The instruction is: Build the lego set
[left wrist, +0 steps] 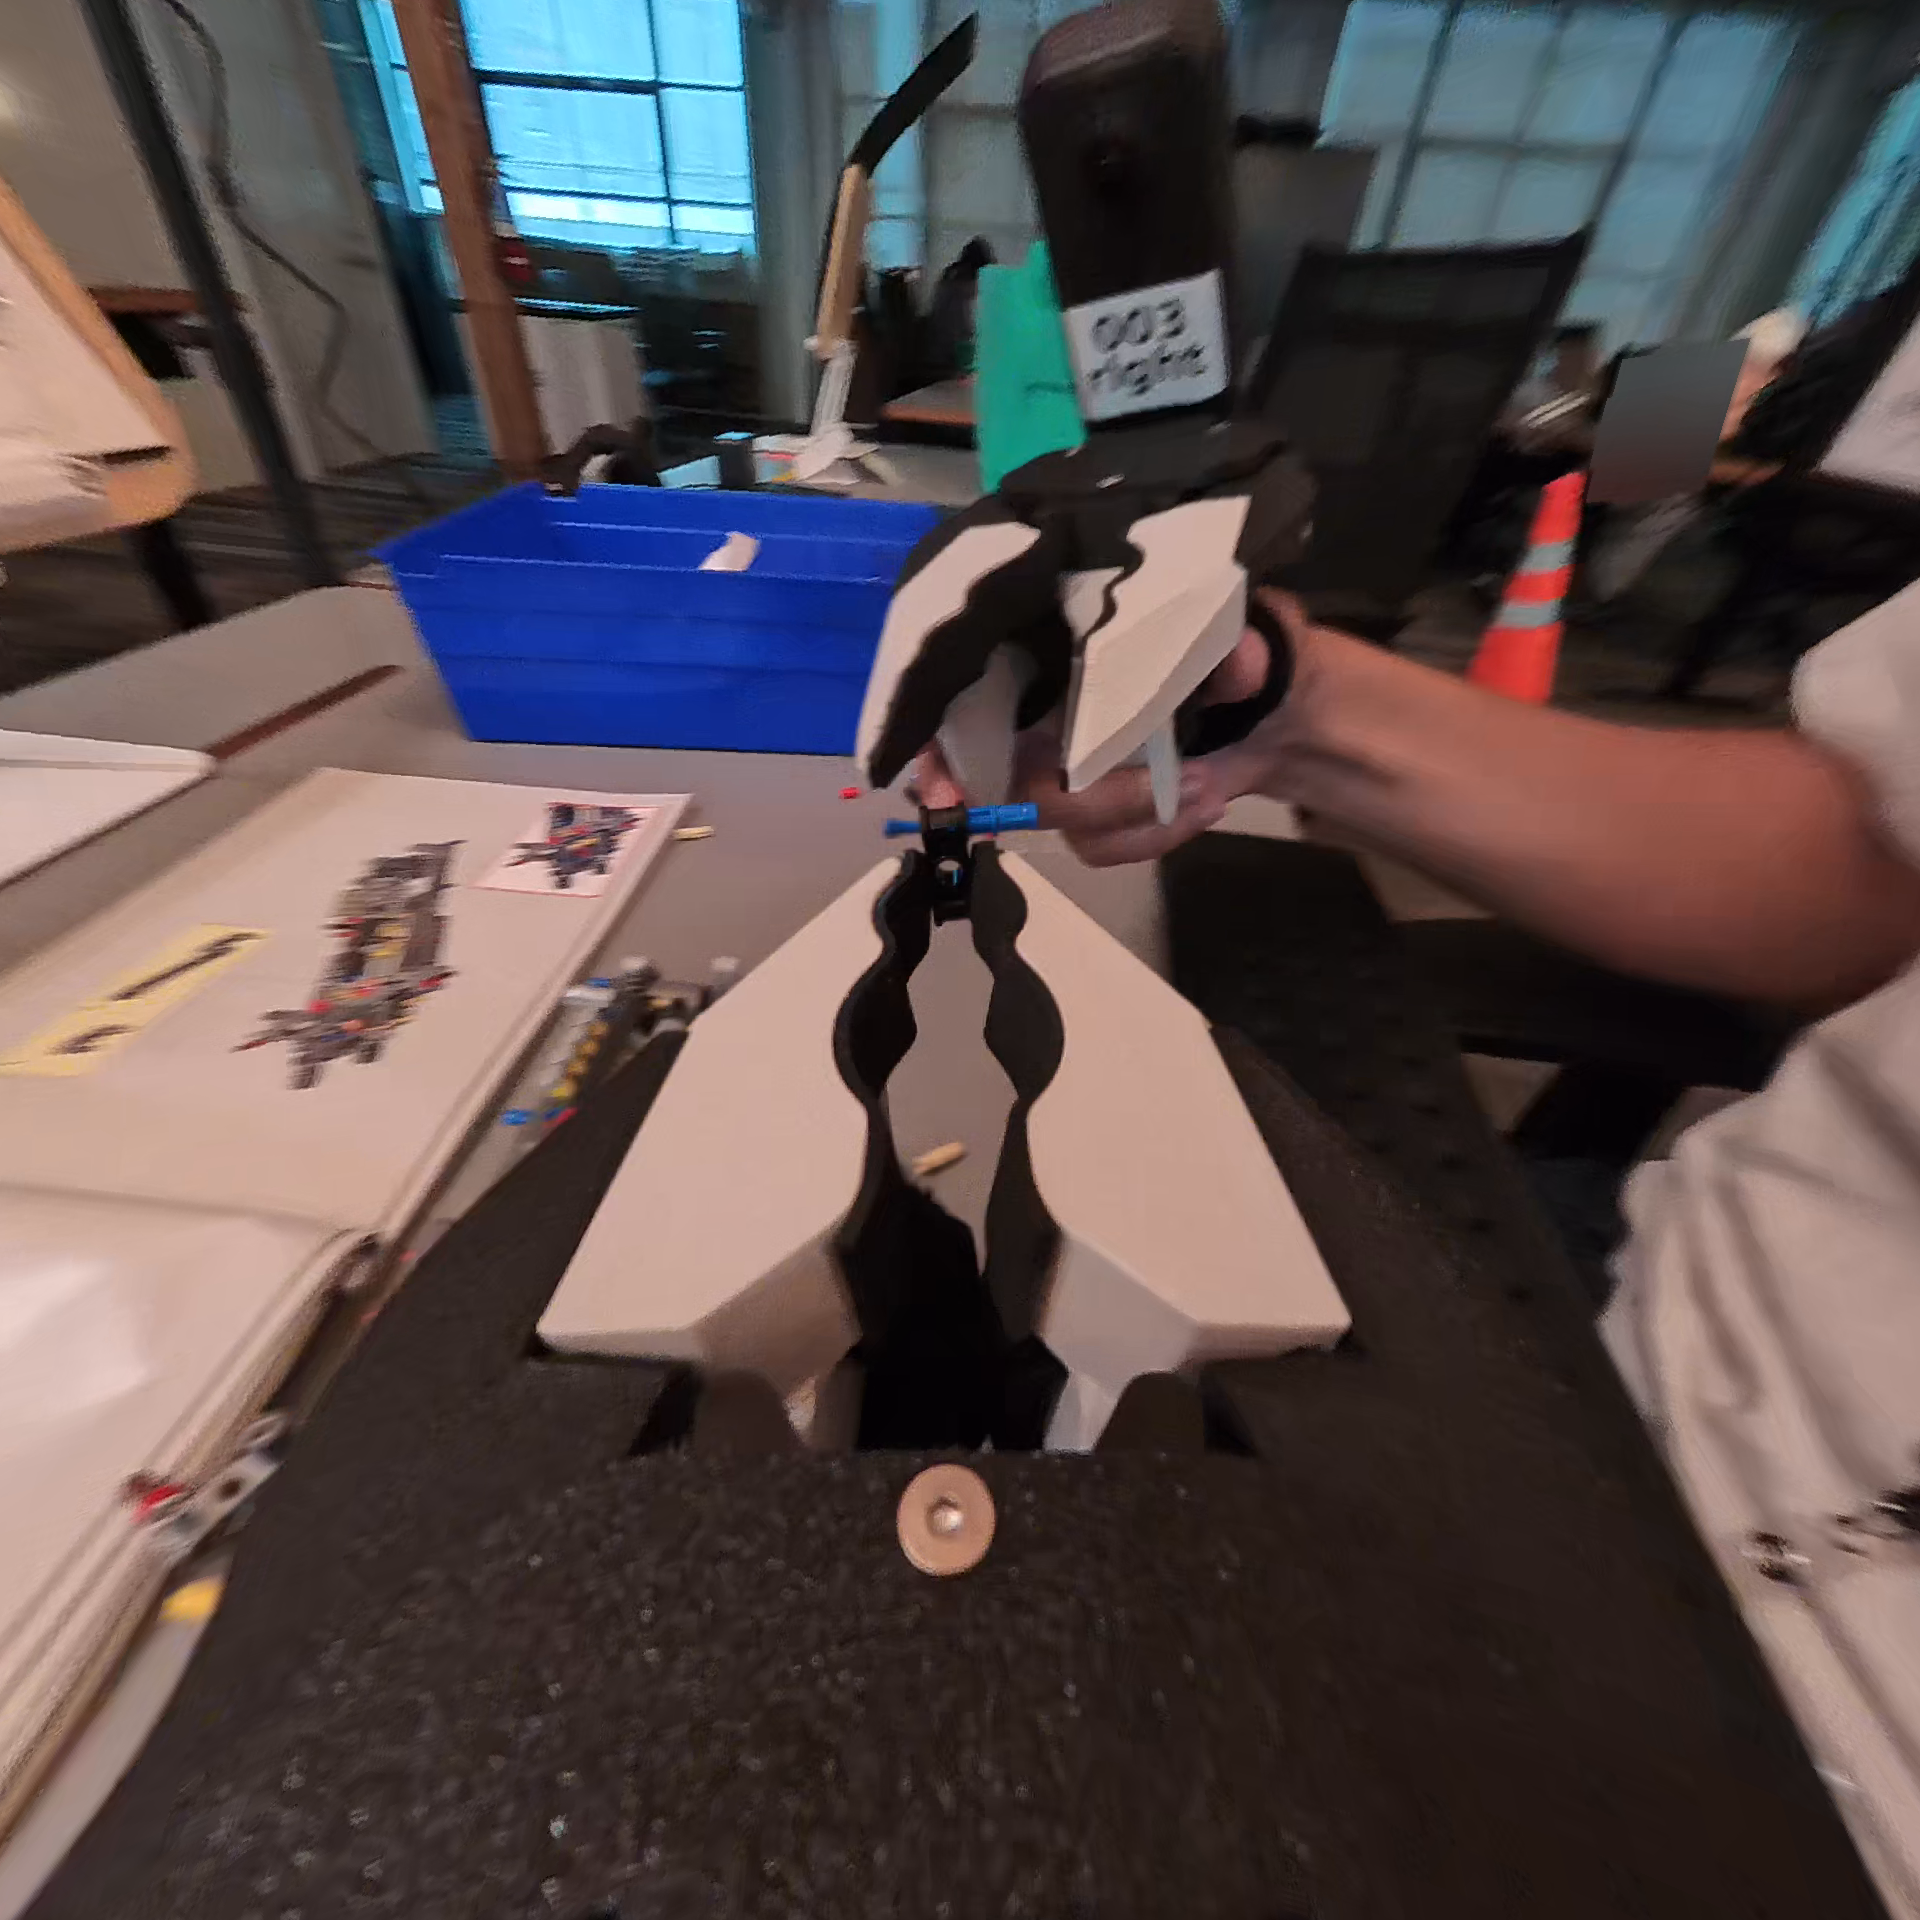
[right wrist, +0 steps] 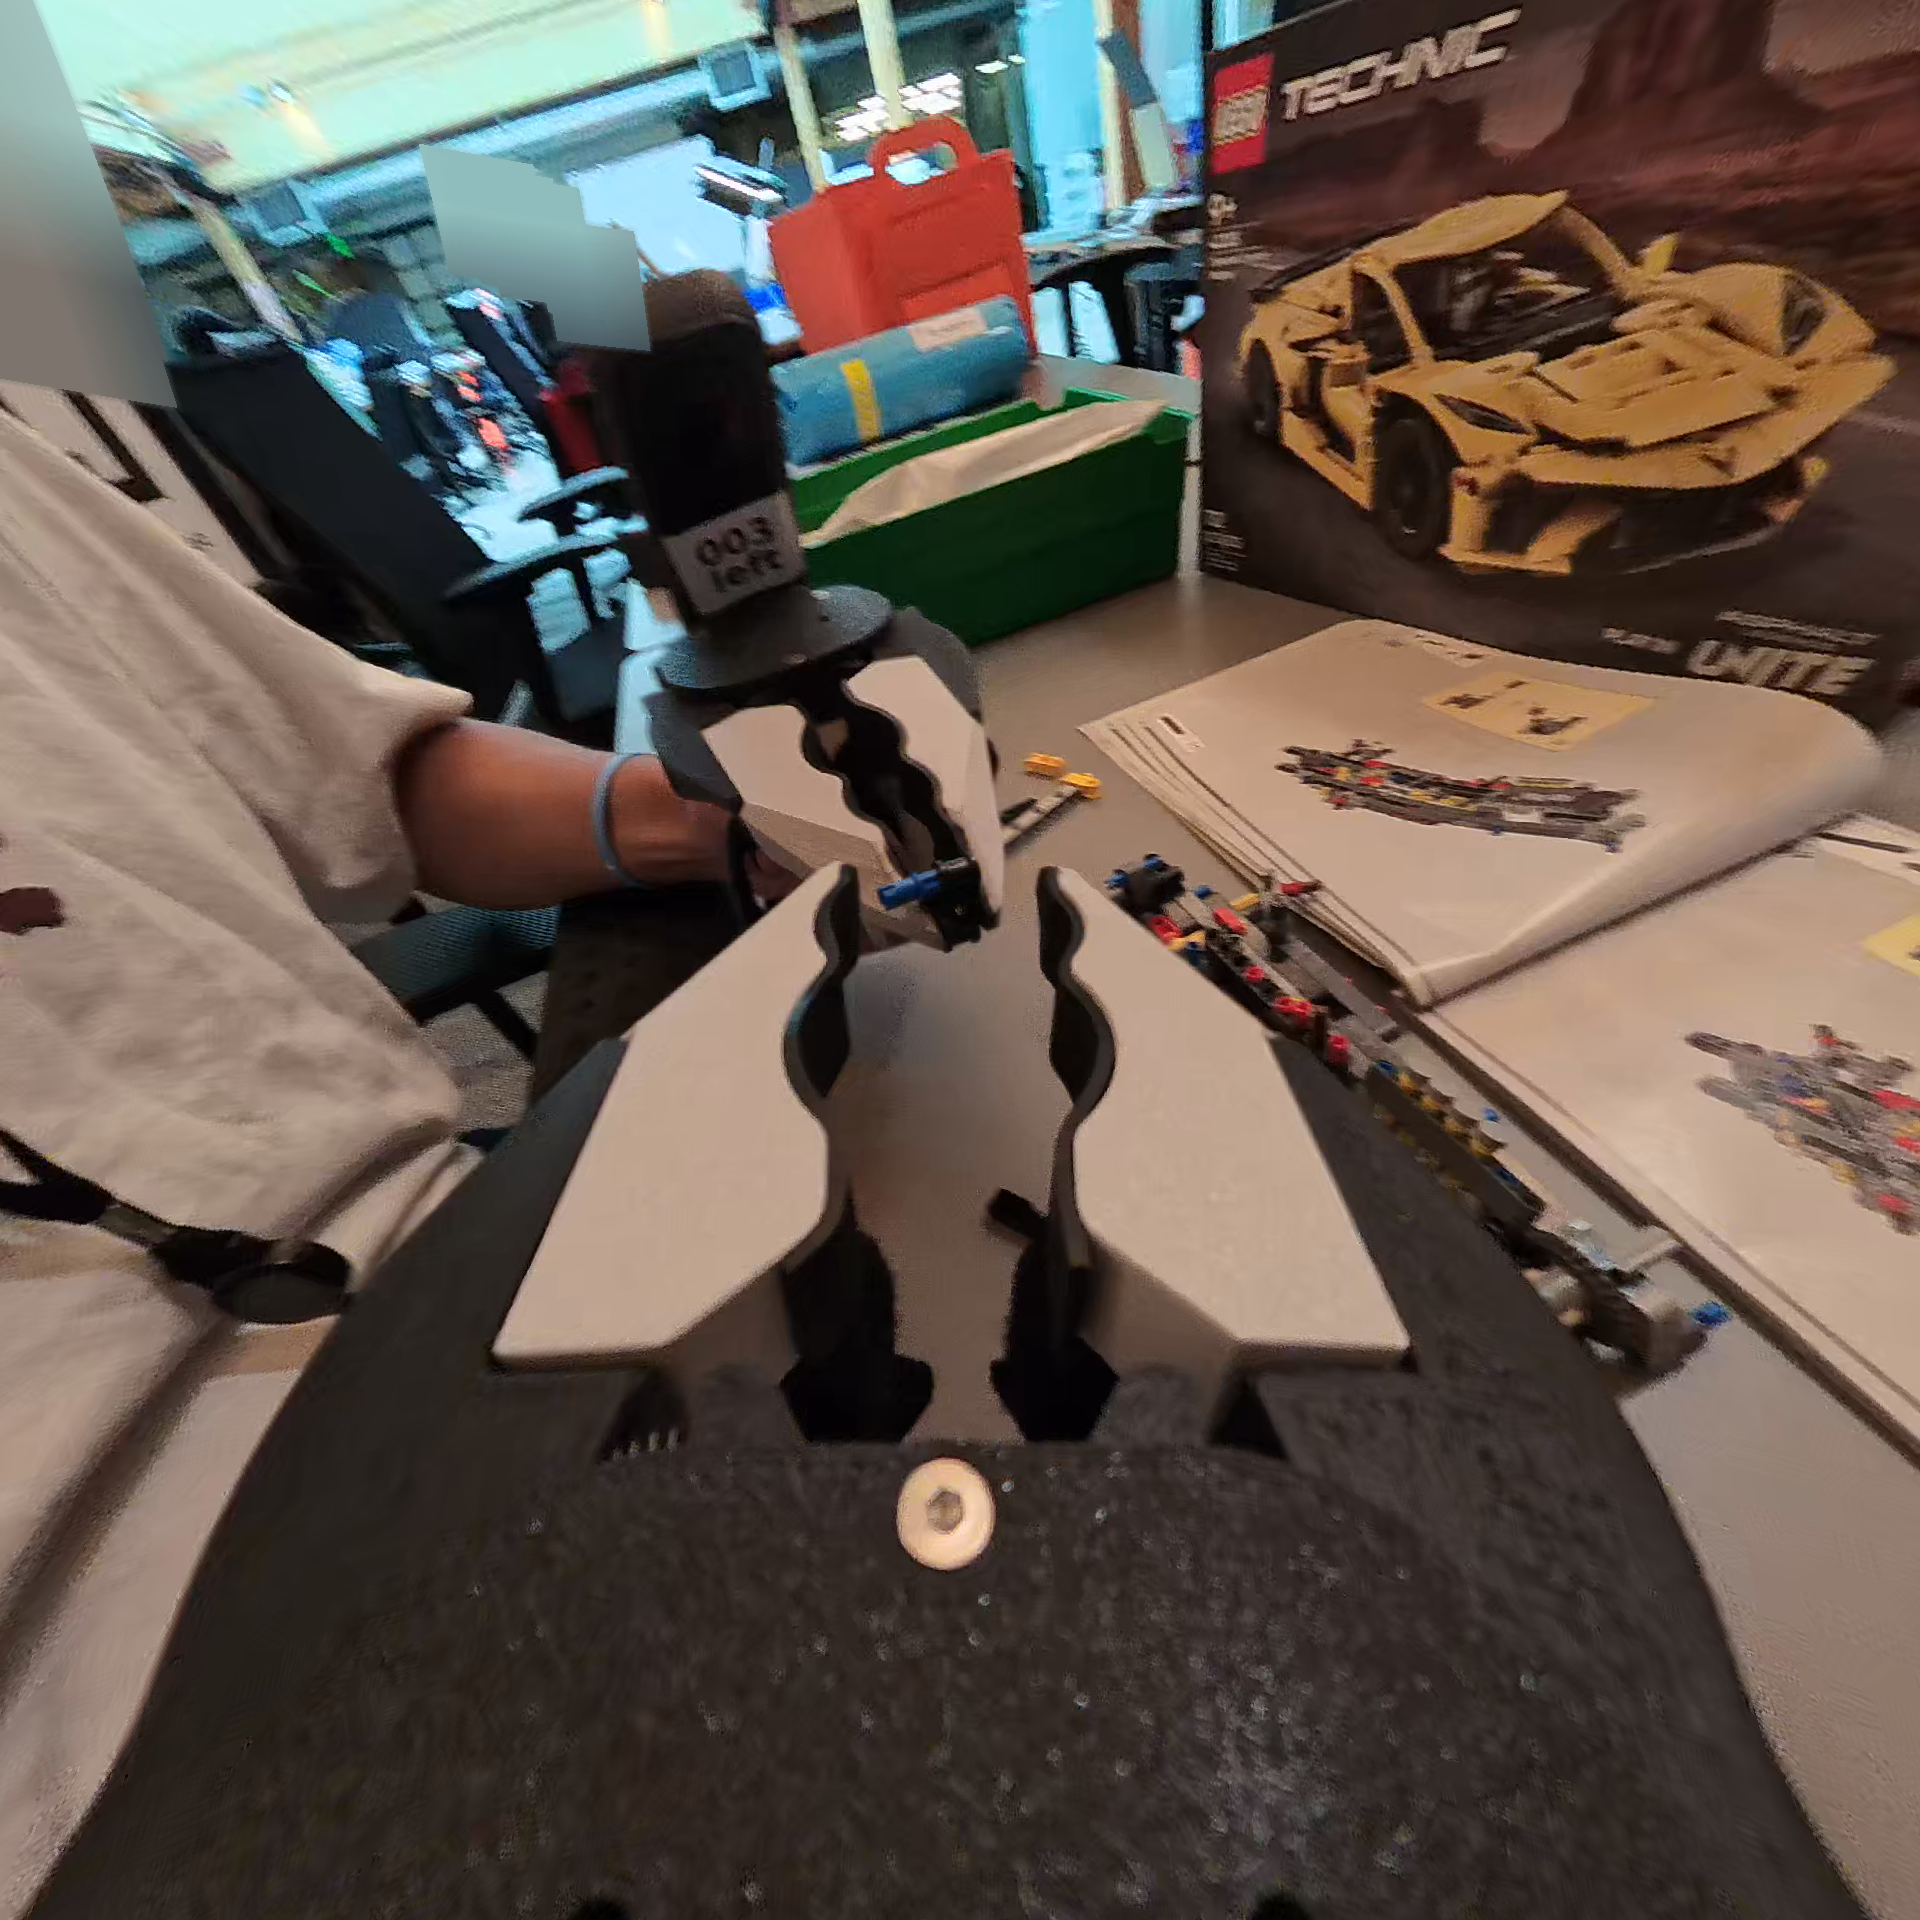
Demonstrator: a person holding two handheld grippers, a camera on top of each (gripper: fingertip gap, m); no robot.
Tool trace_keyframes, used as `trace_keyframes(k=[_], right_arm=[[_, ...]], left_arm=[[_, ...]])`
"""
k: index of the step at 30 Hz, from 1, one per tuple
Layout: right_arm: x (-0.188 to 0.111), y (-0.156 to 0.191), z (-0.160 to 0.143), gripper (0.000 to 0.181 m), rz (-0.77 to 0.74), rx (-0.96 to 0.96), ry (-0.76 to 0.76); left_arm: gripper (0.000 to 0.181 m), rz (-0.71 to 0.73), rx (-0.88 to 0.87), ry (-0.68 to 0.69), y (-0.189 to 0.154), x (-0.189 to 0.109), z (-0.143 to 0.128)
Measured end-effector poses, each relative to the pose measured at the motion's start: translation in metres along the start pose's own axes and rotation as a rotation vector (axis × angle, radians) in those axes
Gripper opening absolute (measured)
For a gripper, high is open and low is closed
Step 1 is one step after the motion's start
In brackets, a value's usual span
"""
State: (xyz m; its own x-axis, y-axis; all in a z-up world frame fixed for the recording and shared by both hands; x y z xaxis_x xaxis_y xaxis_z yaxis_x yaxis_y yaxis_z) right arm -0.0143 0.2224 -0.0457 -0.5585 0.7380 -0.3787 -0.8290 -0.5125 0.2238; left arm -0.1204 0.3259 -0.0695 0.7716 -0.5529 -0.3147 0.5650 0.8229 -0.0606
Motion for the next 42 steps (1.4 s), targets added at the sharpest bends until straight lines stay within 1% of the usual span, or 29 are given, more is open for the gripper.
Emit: trace_keyframes(k=[3, 6, 7, 9, 13, 15, 16, 20, 24, 25, 26, 28, 29, 31, 32, 33, 34, 35, 39, 41, 42], right_arm=[[0.003, 0.002, -0.001, 0.041, 0.126, 0.055, -0.039], [0.010, 0.002, -0.006, 0.037, 0.159, 0.070, -0.041], [0.012, 0.003, -0.007, 0.032, 0.166, 0.070, -0.044], [0.013, 0.004, -0.008, 0.029, 0.192, 0.072, -0.063], [0.014, 0.005, -0.008, 0.027, 0.229, 0.060, -0.097], [0.014, 0.005, -0.008, 0.022, 0.226, 0.040, -0.116], [0.014, 0.004, -0.009, 0.016, 0.207, 0.023, -0.119], [0.014, 0.006, -0.009, 0.016, 0.224, 0.019, -0.145], [0.012, 0.006, -0.007, 0.017, 0.237, 0.051, -0.174], [0.012, 0.005, -0.007, 0.016, 0.214, 0.056, -0.183], [0.011, 0.004, -0.006, 0.020, 0.190, 0.063, -0.201], [0.007, 0.001, -0.006, 0.036, 0.119, 0.075, -0.249], [0.008, -0.001, -0.007, 0.037, 0.034, 0.063, -0.241], [0.014, -0.002, -0.011, 0.035, -0.199, -0.026, -0.182], [0.017, 0.000, -0.011, 0.029, -0.299, -0.061, -0.164], [0.022, 0.001, -0.010, 0.028, -0.392, -0.084, -0.150], [0.028, 0.005, -0.008, 0.028, -0.455, -0.114, -0.139], [0.033, 0.009, -0.006, 0.028, -0.507, -0.152, -0.136], [0.051, 0.015, 0.001, 0.024, -0.714, -0.284, -0.126], [0.052, 0.014, 0.002, 0.022, -0.785, -0.318, -0.120], [0.052, 0.016, 0.003, 0.021, -0.795, -0.343, -0.124]], left_arm=[[0.007, -0.102, -0.049, -0.023, -0.005, 0.000, 0.001], [0.007, -0.123, -0.051, -0.026, -0.008, 0.002, 0.001], [0.007, -0.123, -0.054, -0.028, -0.008, 0.002, 0.002], [0.007, -0.129, -0.056, -0.034, -0.009, 0.001, 0.002], [0.007, -0.127, -0.045, -0.041, -0.012, 0.001, 0.003], [0.007, -0.109, -0.040, -0.033, -0.012, 0.001, 0.002], [0.007, -0.104, -0.036, -0.029, -0.012, 0.001, 0.001], [0.007, -0.093, -0.016, -0.036, -0.014, 0.000, 0.002], [0.007, -0.115, -0.038, -0.062, -0.013, 0.000, 0.004], [0.007, -0.105, -0.056, -0.064, -0.011, 0.001, 0.005], [0.007, -0.098, -0.089, -0.065, -0.008, 0.002, 0.005], [0.006, -0.077, -0.201, -0.090, 0.005, 0.000, 0.005], [0.007, -0.083, -0.269, -0.110, 0.012, -0.002, 0.004], [0.006, -0.124, -0.418, -0.158, 0.025, -0.005, 0.000], [0.006, -0.175, -0.497, -0.194, 0.030, -0.007, -0.001], [0.006, -0.252, -0.578, -0.236, 0.034, -0.008, -0.002], [0.006, -0.315, -0.651, -0.274, 0.038, -0.009, -0.003], [0.006, -0.349, -0.703, -0.301, 0.041, -0.010, -0.005], [0.006, -0.402, -0.766, -0.303, 0.042, -0.006, -0.009], [0.006, -0.413, -0.773, -0.287, 0.040, -0.004, -0.009], [0.006, -0.427, -0.775, -0.290, 0.040, -0.004, -0.009]])
Point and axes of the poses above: each gripper's, where its closed fingertips meet, x out along the fingers, z out of its top, y = z × x across the jaws, the point moved 8 cm from there along -x, back along the fingers, and after that the axes turned 13 degrees about y, right-handed, at the moved point
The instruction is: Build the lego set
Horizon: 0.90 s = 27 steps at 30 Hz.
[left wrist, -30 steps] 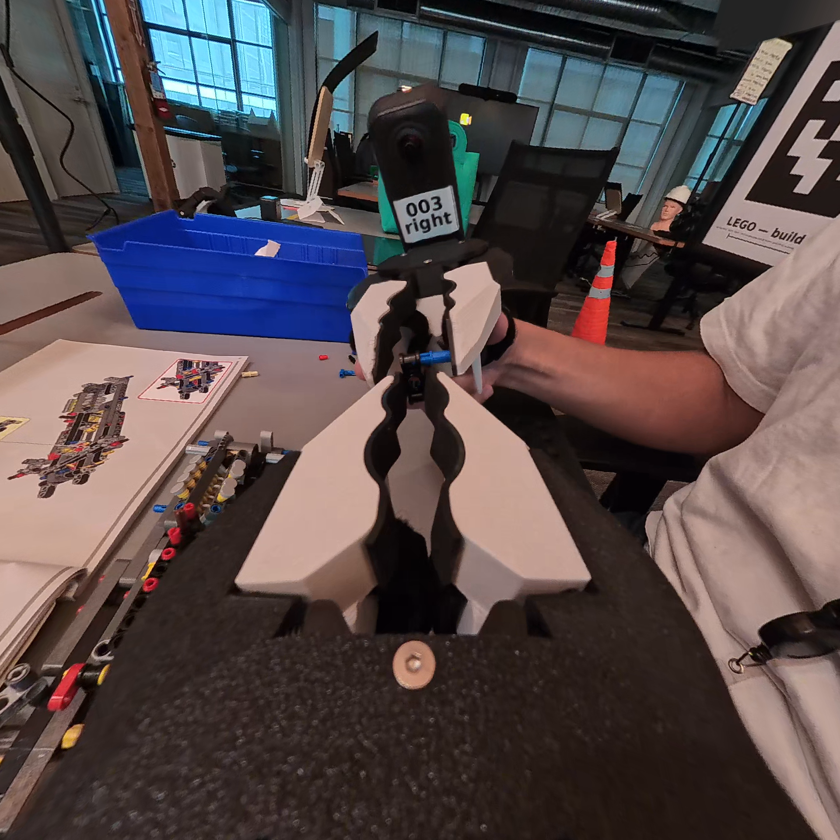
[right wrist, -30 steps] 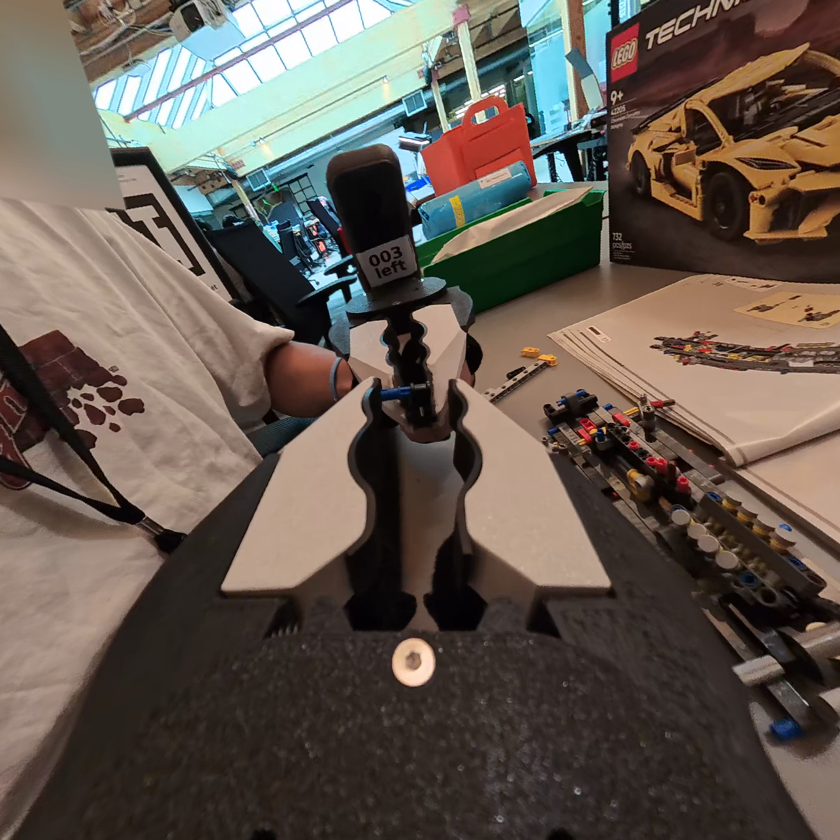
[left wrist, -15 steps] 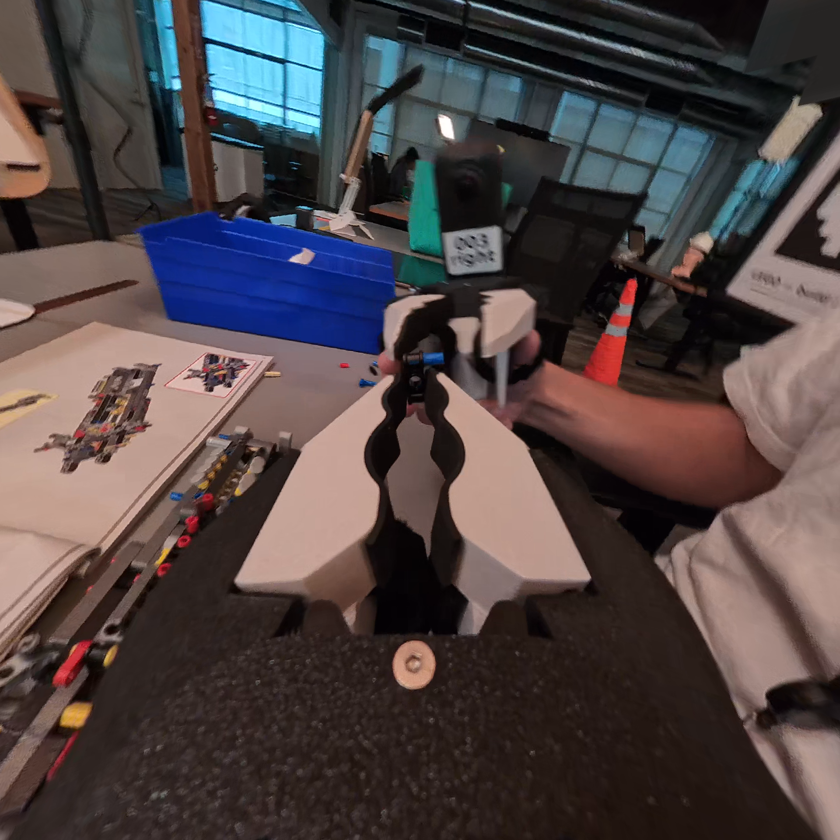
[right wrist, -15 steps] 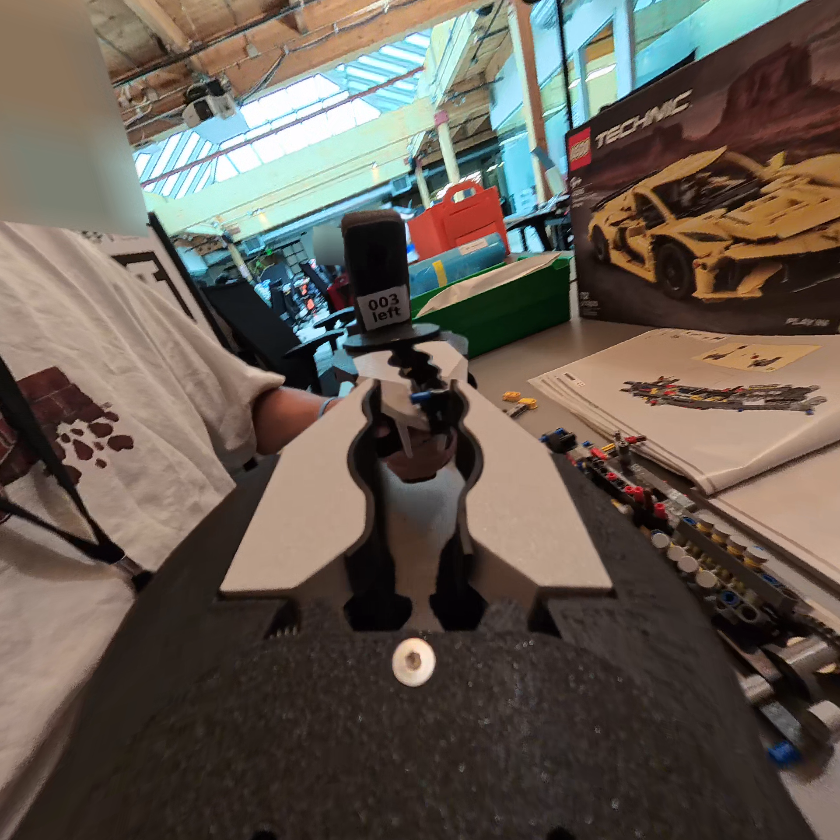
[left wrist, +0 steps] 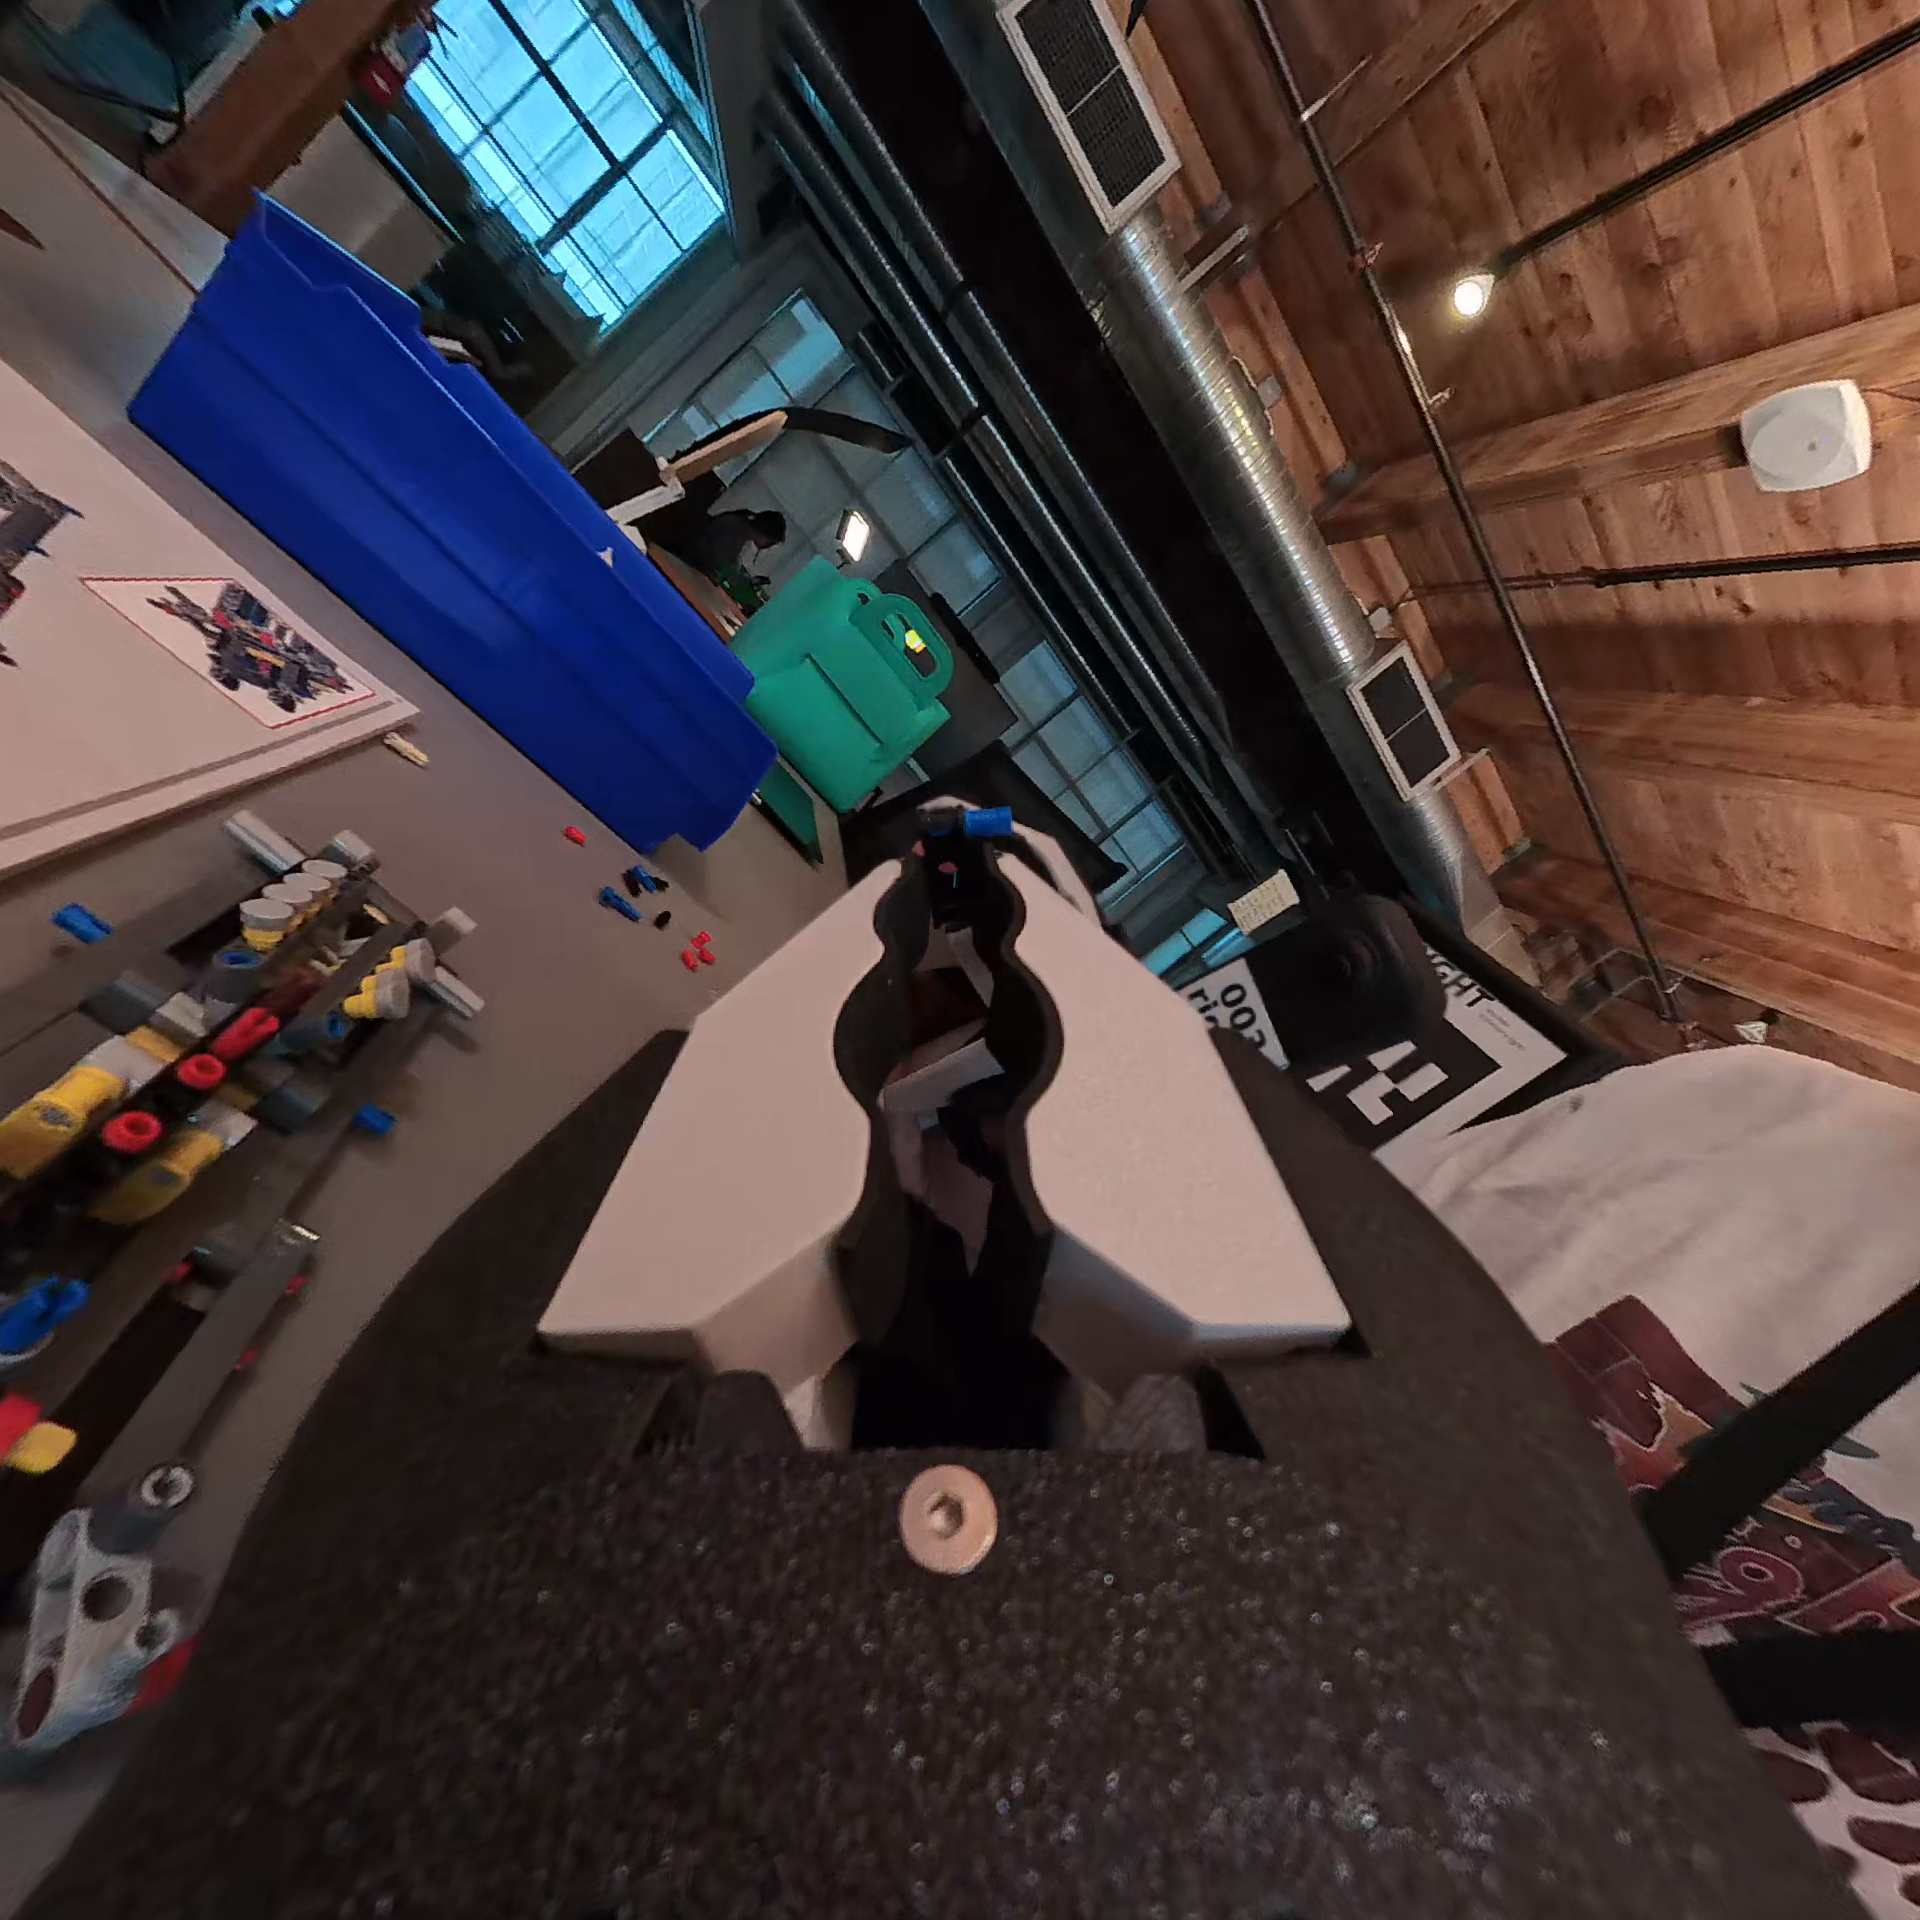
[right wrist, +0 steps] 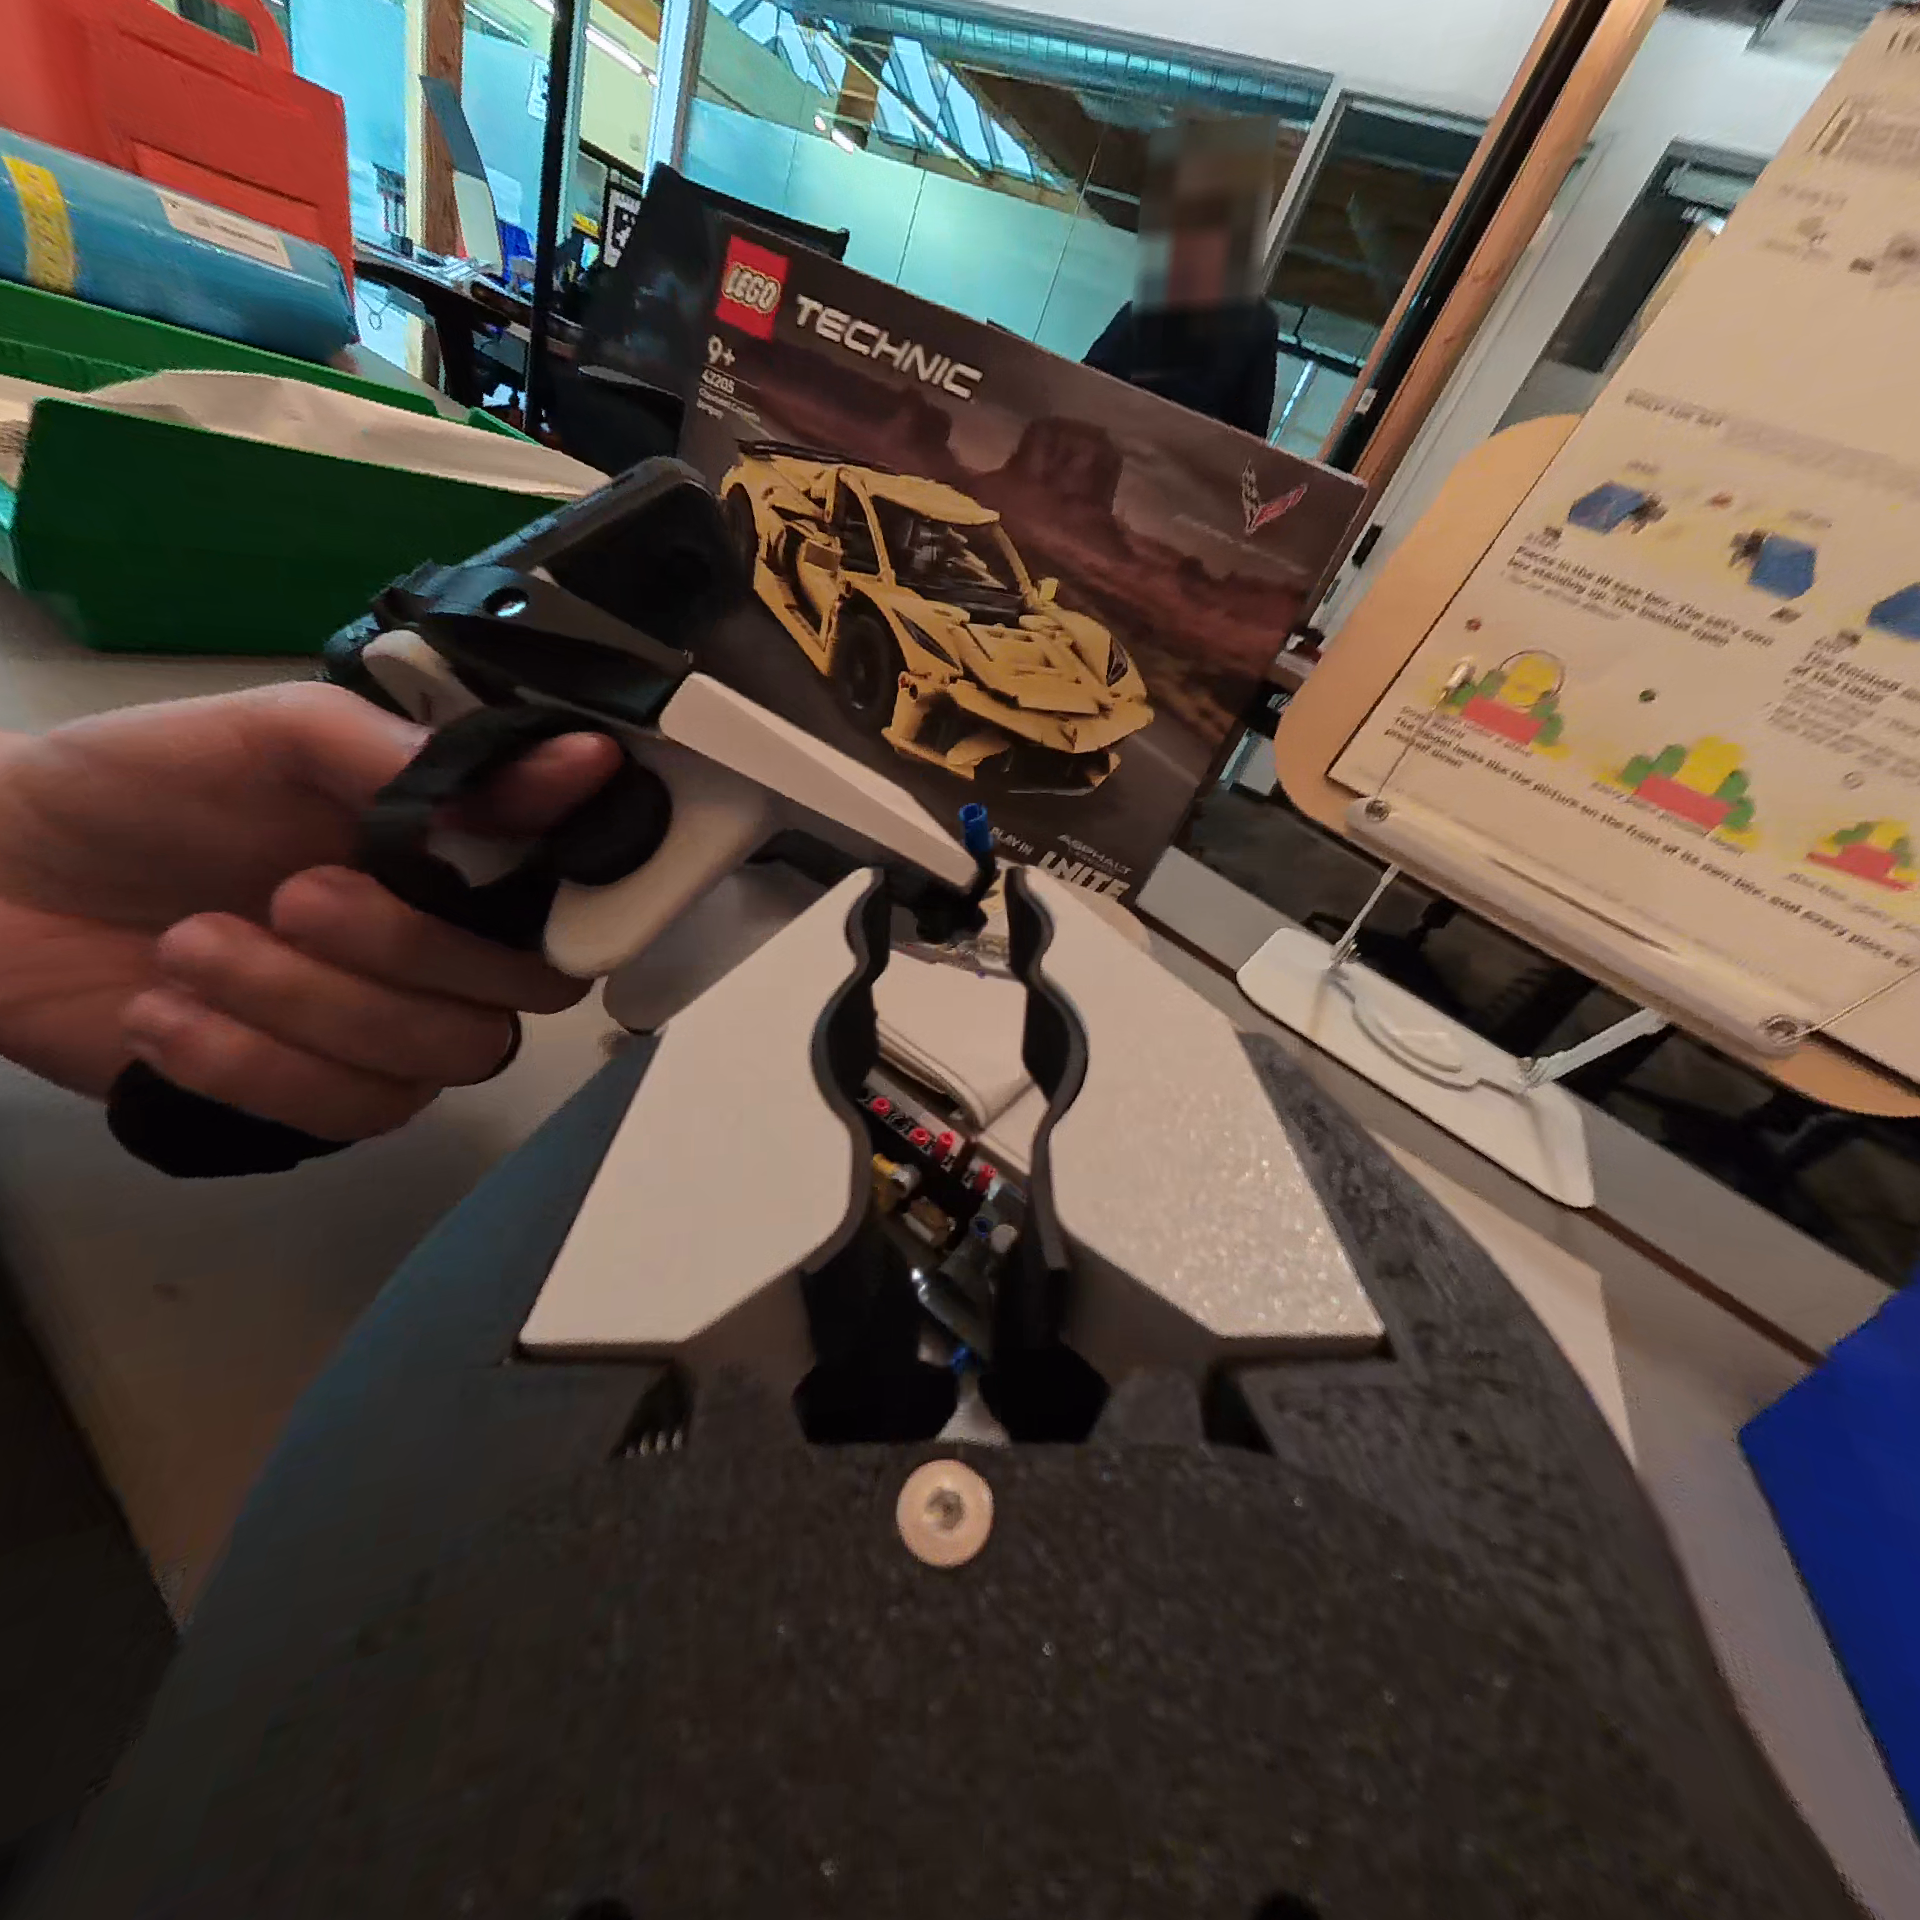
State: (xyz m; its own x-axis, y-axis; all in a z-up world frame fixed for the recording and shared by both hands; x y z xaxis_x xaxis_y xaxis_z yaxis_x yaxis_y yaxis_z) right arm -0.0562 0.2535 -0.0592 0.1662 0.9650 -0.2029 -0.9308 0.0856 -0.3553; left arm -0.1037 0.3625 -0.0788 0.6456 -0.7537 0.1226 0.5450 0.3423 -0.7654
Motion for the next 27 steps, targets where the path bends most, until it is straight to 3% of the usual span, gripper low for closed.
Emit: trace_keyframes(k=[3, 7, 10, 12, 17, 19, 24, 27], right_arm=[[-0.001, -0.001, -0.003, 0.012, 0.032, -0.029, 0.024], [-0.010, -0.014, -0.008, 0.007, 0.115, -0.013, 0.028], [-0.020, -0.018, -0.009, 0.007, 0.321, -0.069, 0.049], [-0.026, -0.014, -0.012, 0.007, 0.484, -0.135, 0.105], [-0.033, -0.003, -0.019, 0.007, 0.638, -0.361, 0.293], [-0.034, 0.002, -0.019, 0.007, 0.672, -0.410, 0.332], [-0.033, 0.018, -0.018, 0.007, 0.744, -0.485, 0.334], [-0.031, 0.024, -0.018, 0.007, 0.740, -0.551, 0.351]], left_arm=[[0.007, 0.010, -0.025, 0.031, 0.001, -0.001, -0.001], [0.023, -0.072, -0.072, 0.153, -0.001, -0.003, -0.001], [0.036, -0.045, -0.073, 0.250, 0.001, -0.008, -0.001], [0.036, 0.000, -0.059, 0.304, 0.004, -0.009, -0.004], [0.037, -0.002, -0.072, 0.530, 0.008, -0.003, -0.024], [0.037, -0.004, -0.069, 0.614, 0.010, -0.001, -0.032], [0.026, -0.030, -0.069, 0.648, 0.012, -0.003, -0.034], [0.021, -0.077, -0.071, 0.737, 0.009, -0.007, -0.041]])
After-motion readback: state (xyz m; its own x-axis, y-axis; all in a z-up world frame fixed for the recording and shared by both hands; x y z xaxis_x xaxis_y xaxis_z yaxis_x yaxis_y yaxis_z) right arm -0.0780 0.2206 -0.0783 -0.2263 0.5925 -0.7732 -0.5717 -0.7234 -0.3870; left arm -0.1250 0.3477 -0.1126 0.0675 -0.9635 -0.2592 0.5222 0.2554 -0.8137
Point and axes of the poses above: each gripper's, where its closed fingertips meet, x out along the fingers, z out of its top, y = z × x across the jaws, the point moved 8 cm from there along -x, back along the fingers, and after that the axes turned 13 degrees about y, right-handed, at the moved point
